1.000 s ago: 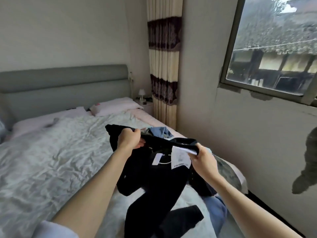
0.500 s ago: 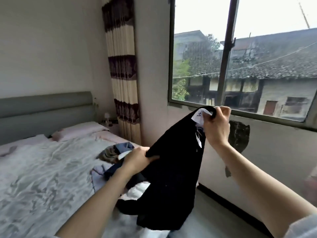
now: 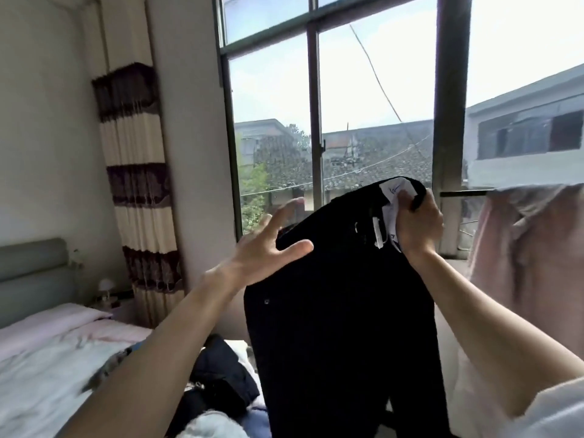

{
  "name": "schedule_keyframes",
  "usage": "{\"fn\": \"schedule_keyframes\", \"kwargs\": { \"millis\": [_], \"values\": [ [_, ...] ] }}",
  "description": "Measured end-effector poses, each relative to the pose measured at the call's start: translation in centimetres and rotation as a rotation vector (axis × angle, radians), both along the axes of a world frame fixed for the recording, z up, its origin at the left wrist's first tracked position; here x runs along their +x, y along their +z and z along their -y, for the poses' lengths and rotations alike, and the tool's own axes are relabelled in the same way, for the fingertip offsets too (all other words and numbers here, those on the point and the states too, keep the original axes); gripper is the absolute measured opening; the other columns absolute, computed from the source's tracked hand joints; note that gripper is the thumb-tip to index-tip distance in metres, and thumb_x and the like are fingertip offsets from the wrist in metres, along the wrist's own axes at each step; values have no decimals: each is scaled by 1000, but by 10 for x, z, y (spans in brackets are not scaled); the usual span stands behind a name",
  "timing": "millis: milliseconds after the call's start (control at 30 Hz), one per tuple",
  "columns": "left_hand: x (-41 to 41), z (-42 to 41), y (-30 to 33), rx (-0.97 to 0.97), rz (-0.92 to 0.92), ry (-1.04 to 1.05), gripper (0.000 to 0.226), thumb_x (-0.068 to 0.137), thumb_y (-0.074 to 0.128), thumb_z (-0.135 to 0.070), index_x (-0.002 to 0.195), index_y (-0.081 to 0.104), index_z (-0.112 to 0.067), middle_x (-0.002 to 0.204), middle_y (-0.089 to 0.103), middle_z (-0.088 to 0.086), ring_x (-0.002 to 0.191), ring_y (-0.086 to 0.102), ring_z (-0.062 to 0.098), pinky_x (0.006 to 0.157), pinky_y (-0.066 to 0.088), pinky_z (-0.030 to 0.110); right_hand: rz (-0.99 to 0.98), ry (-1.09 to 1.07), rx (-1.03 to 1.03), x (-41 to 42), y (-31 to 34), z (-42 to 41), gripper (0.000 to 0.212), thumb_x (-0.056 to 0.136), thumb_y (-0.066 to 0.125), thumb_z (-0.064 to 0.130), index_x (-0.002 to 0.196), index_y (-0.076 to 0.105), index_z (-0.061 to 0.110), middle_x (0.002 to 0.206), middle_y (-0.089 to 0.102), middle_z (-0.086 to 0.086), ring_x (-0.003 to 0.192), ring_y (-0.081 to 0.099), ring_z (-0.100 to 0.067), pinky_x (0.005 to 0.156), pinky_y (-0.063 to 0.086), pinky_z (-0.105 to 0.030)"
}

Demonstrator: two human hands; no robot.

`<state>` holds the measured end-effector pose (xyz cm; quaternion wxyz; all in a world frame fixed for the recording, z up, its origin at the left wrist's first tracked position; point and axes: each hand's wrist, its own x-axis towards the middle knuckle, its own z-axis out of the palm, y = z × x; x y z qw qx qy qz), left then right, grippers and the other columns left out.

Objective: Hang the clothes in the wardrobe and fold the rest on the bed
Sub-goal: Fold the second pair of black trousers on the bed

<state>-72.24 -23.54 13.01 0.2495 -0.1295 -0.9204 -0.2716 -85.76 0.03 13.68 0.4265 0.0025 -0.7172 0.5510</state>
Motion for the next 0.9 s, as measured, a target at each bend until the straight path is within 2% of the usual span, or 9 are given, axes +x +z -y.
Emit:
{"fn": "schedule_keyframes", "kwargs": {
  "millis": [100,200,333,400,533,600,667,800,900],
  "values": [
    [7,-2,-18,-95,31,-106,68,57,54,-79,117,24,-74,123,41,-13,115,50,23,93,42,39,84,-26,72,1,-20,-5,31,94,47,39,112,56,15,107,65,-20,102,58,-38,74,37,-37],
    [5,-6,-44,-76,111,-148,75,51,66,-75,115,27,-71,125,42,-14,119,47,20,101,41,44,186,-4,109,0,-44,-9,28,94,46,38,104,54,14,104,65,-19,100,58,-37,72,34,-35],
    [-2,-16,-81,-355,151,33,94,55,67,-67,132,15,-55,124,42,-6,98,58,26,84,47,37,272,34,149,-1,-72,-19,27,92,47,38,104,54,15,105,65,-18,100,58,-37,79,41,-39],
    [-8,-23,-96,-529,125,161,79,71,63,-53,136,20,-39,120,43,-1,91,60,32,77,42,36,278,87,149,-1,-84,-27,26,91,48,37,105,56,16,104,65,-16,99,58,-35,82,43,-40],
    [-19,-17,-104,-501,125,260,27,88,48,-31,115,55,-28,111,60,-4,102,59,28,78,37,33,199,303,128,-4,-99,-48,9,91,57,24,99,58,20,87,64,-1,83,54,-19,72,42,-31],
    [-21,-7,-105,-497,174,255,25,89,47,-25,110,60,-29,110,64,-6,104,58,25,80,38,32,160,410,125,-4,-106,-57,6,91,58,16,88,57,22,73,57,8,70,49,-11,61,39,-23],
    [-23,3,-107,-472,193,206,26,91,48,-19,111,63,-28,111,65,-7,107,56,22,85,36,30,149,510,117,-2,-115,-63,20,91,57,8,78,55,23,62,54,16,59,45,-1,55,36,-13],
    [-20,16,-108,-536,27,49,30,90,56,-13,116,67,-26,111,65,-10,117,49,12,114,13,39,211,851,-35,0,-127,-66,27,94,49,0,81,57,22,62,54,16,69,46,-9,73,38,-28],
    [-13,11,-109,-555,-199,-54,27,82,64,-5,102,73,-21,94,69,-7,102,58,19,112,20,50,321,1095,-92,3,-122,-55,16,93,46,-3,94,55,11,86,58,-2,84,54,-15,88,41,-34]
  ]
}}
